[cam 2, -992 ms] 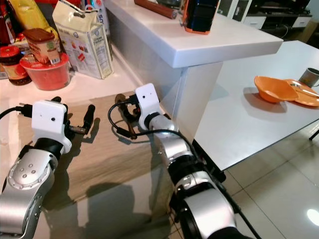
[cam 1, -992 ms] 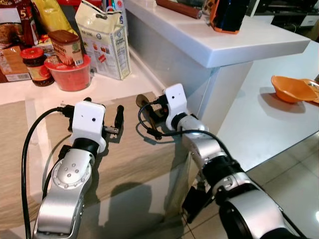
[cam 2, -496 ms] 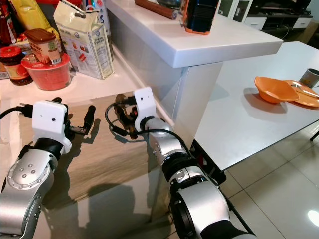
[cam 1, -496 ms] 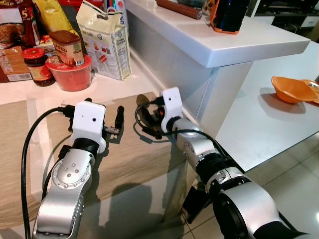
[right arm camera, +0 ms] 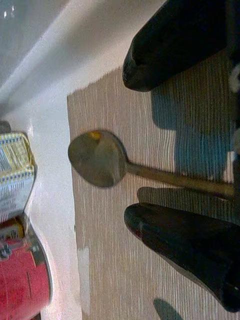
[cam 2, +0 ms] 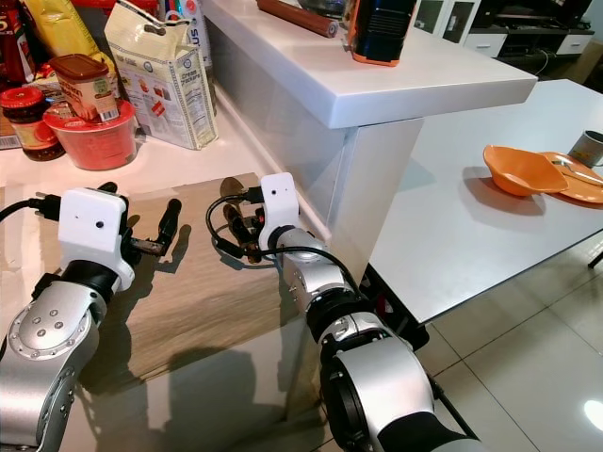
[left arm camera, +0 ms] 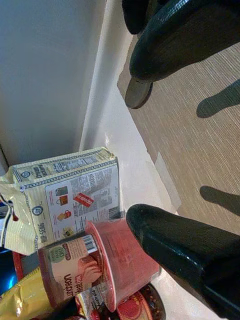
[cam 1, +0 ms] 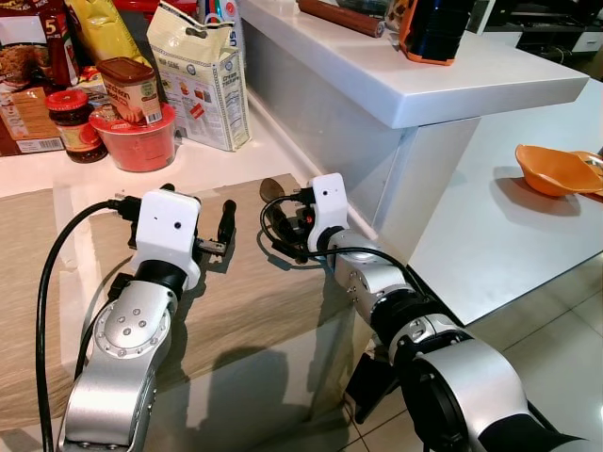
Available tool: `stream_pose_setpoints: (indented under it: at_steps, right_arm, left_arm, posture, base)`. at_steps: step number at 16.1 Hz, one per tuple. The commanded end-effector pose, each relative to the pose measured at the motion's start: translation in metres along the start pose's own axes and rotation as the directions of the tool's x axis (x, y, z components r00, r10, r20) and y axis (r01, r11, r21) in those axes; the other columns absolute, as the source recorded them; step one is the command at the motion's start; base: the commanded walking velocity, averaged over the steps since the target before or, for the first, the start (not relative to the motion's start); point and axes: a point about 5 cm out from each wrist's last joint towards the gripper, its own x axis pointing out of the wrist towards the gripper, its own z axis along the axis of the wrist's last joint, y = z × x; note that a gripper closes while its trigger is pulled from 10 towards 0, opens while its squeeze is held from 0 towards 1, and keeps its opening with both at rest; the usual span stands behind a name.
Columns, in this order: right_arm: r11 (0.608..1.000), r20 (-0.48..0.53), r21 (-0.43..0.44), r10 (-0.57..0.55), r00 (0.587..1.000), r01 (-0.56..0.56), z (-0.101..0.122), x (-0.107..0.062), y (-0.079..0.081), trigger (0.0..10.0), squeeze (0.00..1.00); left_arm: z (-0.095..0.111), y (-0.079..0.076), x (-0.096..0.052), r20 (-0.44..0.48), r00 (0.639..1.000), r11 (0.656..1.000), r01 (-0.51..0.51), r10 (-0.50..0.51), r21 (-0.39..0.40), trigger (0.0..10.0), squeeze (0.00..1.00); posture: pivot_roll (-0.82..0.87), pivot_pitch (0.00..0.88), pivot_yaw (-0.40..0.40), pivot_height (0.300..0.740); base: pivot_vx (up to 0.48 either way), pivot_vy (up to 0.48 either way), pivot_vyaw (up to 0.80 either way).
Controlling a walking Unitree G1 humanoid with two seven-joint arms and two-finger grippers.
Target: Setting the table
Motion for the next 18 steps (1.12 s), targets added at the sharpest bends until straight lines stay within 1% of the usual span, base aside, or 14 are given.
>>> stream_pose_setpoints:
  at_steps: [1, 4, 8, 9, 10, 13, 18]
  right_arm:
    - [1.000, -0.015, 0.012, 0.024, 1.000, -0.023, 0.001, 0.002, 0.004, 10.0, 0.00]
    - [0.999, -0.029, -0.015, 0.049, 0.998, -0.049, -0.002, 0.002, 0.006, 10.0, 0.00]
    - [0.998, -0.087, -0.061, 0.004, 0.996, -0.010, -0.011, 0.000, 0.002, 10.0, 0.00]
    - [0.997, -0.129, -0.066, -0.036, 0.991, 0.027, -0.017, -0.001, 0.000, 4.2, 0.00]
    - [0.998, -0.139, -0.059, -0.030, 0.990, 0.022, -0.018, -0.001, 0.001, 0.0, 0.00]
    - [0.999, -0.174, -0.045, -0.035, 0.984, 0.027, -0.023, -0.002, 0.002, 0.0, 0.00]
    - [0.999, -0.181, -0.030, -0.034, 0.983, 0.029, -0.023, -0.001, 0.002, 0.0, 0.00]
  left_arm:
    - [0.007, -0.001, 0.000, 0.021, 1.000, 1.000, 0.011, -0.011, 0.006, 10.0, 0.00]
    - [0.007, -0.001, 0.000, 0.020, 1.000, 1.000, 0.012, -0.012, 0.004, 10.0, 0.00]
    - [0.007, -0.001, 0.002, 0.016, 1.000, 1.000, 0.016, -0.016, -0.010, 10.0, 0.00]
    - [0.007, -0.001, 0.003, 0.015, 1.000, 1.000, 0.016, -0.015, -0.013, 10.0, 0.00]
    - [0.008, -0.001, 0.003, 0.016, 1.000, 1.000, 0.016, -0.015, -0.014, 10.0, 0.00]
    - [0.009, 0.000, 0.004, 0.020, 1.000, 1.000, 0.016, -0.016, -0.011, 10.0, 0.00]
    - [0.012, 0.002, 0.007, 0.025, 0.999, 1.000, 0.019, -0.019, -0.003, 10.0, 0.00]
  posture:
    - [0.17, 0.000, -0.057, 0.732]
    - [0.17, 0.000, -0.055, 0.732]
    - [0.16, 0.000, -0.053, 0.732]
    - [0.16, 0.000, -0.053, 0.732]
    - [0.16, 0.000, -0.054, 0.732]
    - [0.16, 0.000, -0.052, 0.732]
    - [0.16, 0.000, -0.047, 0.732]
  base:
    - [0.000, 0.000, 0.00]
    - [0.000, 0.000, 0.00]
    - [0.000, 0.000, 0.00]
    - [0.000, 0.000, 0.00]
    - [0.000, 0.000, 0.00]
    - [0.000, 0.000, 0.00]
    - [0.000, 0.000, 0.00]
